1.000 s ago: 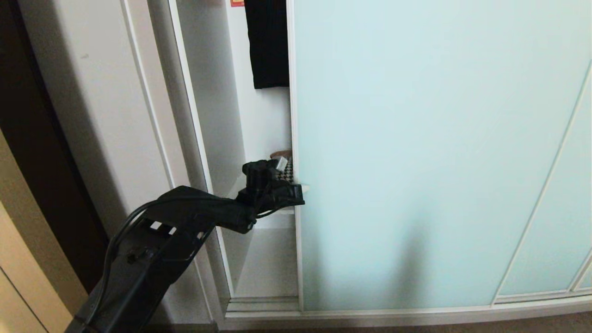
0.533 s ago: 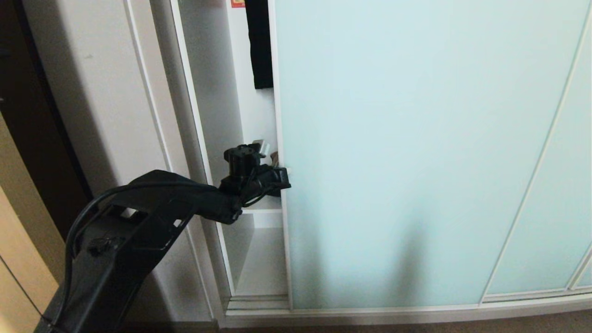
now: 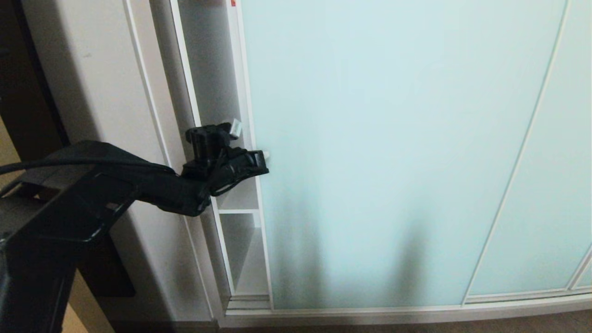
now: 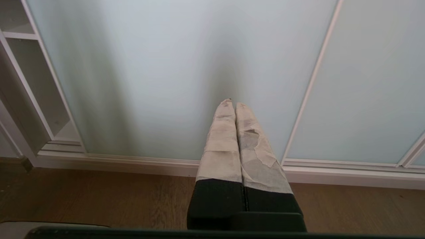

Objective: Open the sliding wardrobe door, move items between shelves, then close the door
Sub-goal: Close the door

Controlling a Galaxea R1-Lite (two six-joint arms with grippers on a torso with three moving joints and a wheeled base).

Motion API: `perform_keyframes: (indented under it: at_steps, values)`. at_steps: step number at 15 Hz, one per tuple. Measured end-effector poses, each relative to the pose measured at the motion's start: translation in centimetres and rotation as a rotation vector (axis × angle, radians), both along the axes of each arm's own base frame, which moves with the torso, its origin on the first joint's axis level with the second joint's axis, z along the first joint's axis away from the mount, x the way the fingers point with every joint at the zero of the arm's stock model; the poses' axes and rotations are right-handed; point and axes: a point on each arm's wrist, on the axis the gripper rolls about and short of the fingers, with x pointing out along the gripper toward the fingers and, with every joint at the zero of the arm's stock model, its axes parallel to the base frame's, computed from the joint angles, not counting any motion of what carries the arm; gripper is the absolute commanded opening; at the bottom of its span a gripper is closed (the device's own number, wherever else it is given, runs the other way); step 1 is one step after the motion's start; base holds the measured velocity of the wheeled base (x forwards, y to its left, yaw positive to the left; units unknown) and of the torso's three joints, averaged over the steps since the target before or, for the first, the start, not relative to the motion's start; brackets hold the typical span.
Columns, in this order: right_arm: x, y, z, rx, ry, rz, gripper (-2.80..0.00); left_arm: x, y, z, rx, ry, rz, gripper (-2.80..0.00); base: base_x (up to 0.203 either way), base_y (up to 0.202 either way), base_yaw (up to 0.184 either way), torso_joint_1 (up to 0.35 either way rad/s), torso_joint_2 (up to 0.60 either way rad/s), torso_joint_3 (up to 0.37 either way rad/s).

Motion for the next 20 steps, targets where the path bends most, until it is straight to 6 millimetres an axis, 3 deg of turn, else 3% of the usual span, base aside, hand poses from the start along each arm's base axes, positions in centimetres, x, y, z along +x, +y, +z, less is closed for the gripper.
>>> perform_keyframes:
  at_steps: [3, 6, 8, 12, 14, 17, 20]
  values:
    - [0.0, 0.0, 0.0, 0.000, 0.000, 0.000, -2.80, -3.0, 0.3, 2.4, 0.006, -0.065, -0.015, -2.80, 0.000, 0.000, 0.000, 0.000, 0.00, 0.000]
    - [0.0, 0.0, 0.0, 0.000, 0.000, 0.000, -2.80, -6.5, -1.2, 5.1, 0.011, -0.164, -0.086, -2.80, 0.000, 0.000, 0.000, 0.000, 0.00, 0.000]
    - [0.0, 0.0, 0.0, 0.000, 0.000, 0.000, -2.80, -7.4, -2.2, 7.0, -0.004, -0.198, -0.117, -2.80, 0.000, 0.000, 0.000, 0.000, 0.00, 0.000]
    - [0.0, 0.0, 0.0, 0.000, 0.000, 0.000, -2.80, -5.3, -2.8, 8.3, -0.009, -0.162, 0.011, -2.80, 0.000, 0.000, 0.000, 0.000, 0.00, 0.000]
    - [0.0, 0.0, 0.0, 0.000, 0.000, 0.000, -2.80, -3.6, -2.4, 7.9, -0.008, -0.151, 0.145, -2.80, 0.000, 0.000, 0.000, 0.000, 0.00, 0.000]
    - [0.0, 0.0, 0.0, 0.000, 0.000, 0.000, -2.80, -2.4, -2.2, 6.9, -0.001, -0.131, 0.177, -2.80, 0.000, 0.000, 0.000, 0.000, 0.00, 0.000]
    - [0.0, 0.0, 0.0, 0.000, 0.000, 0.000, -2.80, -1.3, -0.9, 6.3, 0.004, -0.122, 0.232, -2.80, 0.000, 0.000, 0.000, 0.000, 0.00, 0.000]
